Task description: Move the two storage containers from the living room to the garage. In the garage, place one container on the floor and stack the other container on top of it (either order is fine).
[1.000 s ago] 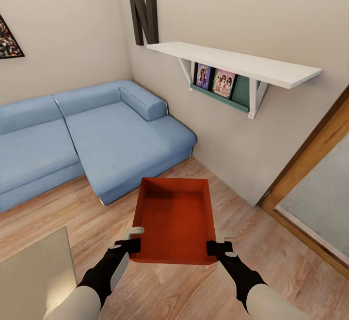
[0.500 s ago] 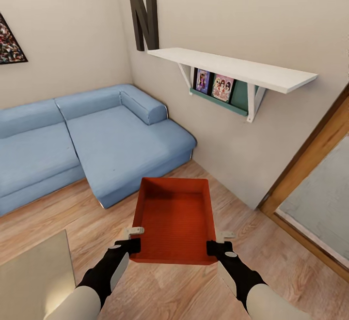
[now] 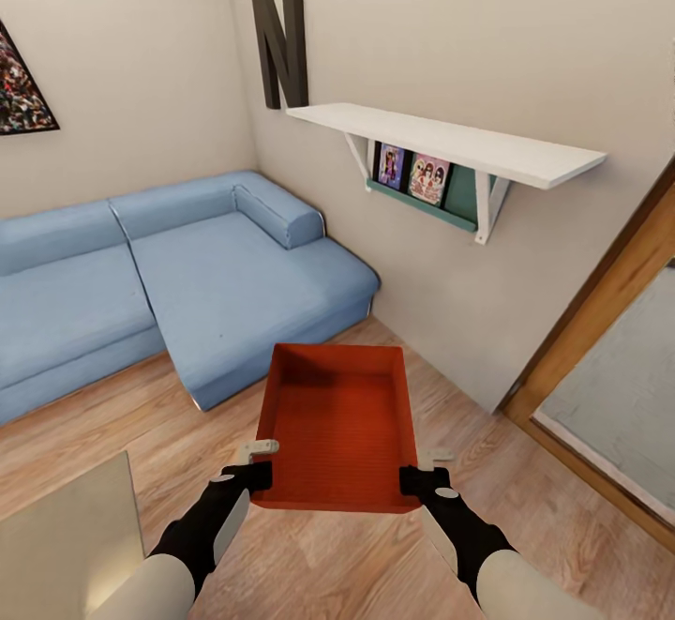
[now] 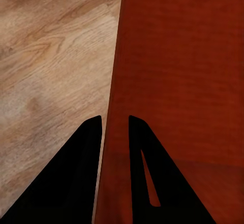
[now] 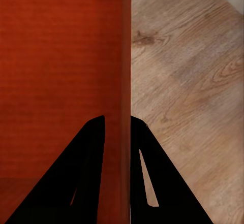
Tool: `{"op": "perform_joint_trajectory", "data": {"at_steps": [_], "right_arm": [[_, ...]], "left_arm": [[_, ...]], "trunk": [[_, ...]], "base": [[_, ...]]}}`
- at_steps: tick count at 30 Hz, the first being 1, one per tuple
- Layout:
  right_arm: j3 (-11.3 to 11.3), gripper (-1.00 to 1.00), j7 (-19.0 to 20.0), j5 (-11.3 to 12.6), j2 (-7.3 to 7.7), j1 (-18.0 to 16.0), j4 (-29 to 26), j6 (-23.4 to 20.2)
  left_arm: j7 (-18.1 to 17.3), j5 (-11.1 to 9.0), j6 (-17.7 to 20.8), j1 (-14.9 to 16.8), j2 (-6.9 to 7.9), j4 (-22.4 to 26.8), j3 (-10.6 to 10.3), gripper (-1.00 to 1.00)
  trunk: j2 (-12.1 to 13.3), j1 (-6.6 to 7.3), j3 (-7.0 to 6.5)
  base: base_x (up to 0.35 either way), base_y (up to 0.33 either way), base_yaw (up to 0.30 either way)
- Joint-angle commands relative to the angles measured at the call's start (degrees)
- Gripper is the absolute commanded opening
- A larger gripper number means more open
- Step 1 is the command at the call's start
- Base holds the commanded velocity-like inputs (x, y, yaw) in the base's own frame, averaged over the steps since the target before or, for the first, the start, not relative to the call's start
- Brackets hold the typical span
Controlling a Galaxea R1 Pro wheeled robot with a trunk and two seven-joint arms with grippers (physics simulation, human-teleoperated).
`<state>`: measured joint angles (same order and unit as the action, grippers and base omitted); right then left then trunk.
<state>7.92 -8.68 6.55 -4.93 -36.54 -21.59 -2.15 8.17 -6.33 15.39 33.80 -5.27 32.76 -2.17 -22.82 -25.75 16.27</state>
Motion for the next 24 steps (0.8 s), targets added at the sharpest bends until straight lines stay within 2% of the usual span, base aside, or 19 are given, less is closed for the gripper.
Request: {"op": "perform_joint_trajectory", "data": {"at_steps": [1, 24], "right_arm": [[0.0, -1.00, -0.7, -0.3, 0.27, 0.0, -0.2, -0.2], [0.0, -1.00, -0.7, -0.4, 0.27, 0.0, -0.2, -0.2]], "left_arm": [[0.9, 0.6, 0.5, 0.0, 0.09, 0.1, 0.6, -1.00], [0.9, 0.6, 0.4, 0.0, 0.09, 0.3, 0.7, -1.00]], "trunk": [[-0.1, -0.03, 0.00], [-0.1, -0.03, -2.11]], "base": [[0.000, 0.000, 0.000], [0.000, 0.000, 0.000]]}}
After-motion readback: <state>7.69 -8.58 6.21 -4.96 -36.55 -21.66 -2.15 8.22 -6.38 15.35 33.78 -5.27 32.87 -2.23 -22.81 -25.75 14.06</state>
